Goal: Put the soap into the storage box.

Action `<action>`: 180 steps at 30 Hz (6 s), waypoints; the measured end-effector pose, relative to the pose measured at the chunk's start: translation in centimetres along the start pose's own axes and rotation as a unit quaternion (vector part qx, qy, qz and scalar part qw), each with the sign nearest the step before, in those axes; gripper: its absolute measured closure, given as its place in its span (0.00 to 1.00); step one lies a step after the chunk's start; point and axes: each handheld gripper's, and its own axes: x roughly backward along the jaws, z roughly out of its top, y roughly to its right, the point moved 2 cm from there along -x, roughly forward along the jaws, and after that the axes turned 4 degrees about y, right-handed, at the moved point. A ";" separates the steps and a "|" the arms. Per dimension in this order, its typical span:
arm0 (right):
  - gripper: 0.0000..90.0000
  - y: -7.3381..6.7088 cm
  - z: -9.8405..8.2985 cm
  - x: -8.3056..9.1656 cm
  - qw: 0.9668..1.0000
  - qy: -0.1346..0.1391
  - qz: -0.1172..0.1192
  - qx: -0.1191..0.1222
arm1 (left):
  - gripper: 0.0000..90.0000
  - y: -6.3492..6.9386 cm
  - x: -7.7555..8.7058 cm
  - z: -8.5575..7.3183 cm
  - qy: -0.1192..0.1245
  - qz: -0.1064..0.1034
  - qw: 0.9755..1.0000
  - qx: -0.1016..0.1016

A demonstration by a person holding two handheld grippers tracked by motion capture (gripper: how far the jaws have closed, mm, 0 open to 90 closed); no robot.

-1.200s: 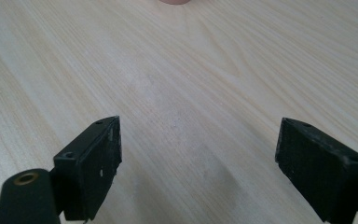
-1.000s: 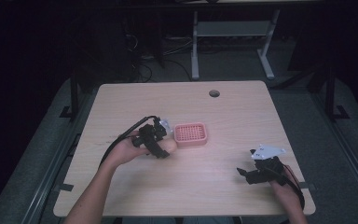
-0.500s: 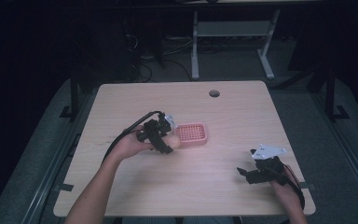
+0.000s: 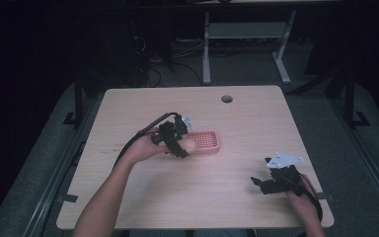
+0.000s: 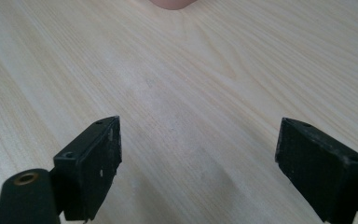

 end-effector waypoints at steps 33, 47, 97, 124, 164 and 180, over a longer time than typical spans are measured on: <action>0.15 0.2 -0.1 0.2 1.000 0.005 -0.001 -0.014 | 0.36 -2.4 -2.1 4.5 -0.006 -0.010 1.000 -0.020; 0.15 0.3 -0.1 0.2 1.000 0.005 0.000 -0.012 | 0.36 -3.3 -4.4 5.3 -0.005 -0.016 1.000 -0.013; 0.15 0.2 -0.1 0.0 1.000 0.002 0.000 -0.009 | 0.30 -2.6 -3.8 5.8 -0.011 -0.024 0.999 -0.018; 0.15 0.2 0.0 -0.1 1.000 -0.005 -0.003 0.001 | 0.30 -0.7 -2.5 3.7 0.004 -0.015 1.000 -0.021; 0.15 -0.2 0.3 -0.3 1.000 -0.005 -0.011 -0.004 | 0.27 1.5 -0.3 -1.7 0.023 -0.012 1.000 0.001; 0.15 -0.4 0.4 -0.6 1.000 -0.008 -0.012 -0.005 | 0.27 2.0 0.2 -4.1 0.034 -0.008 0.999 0.016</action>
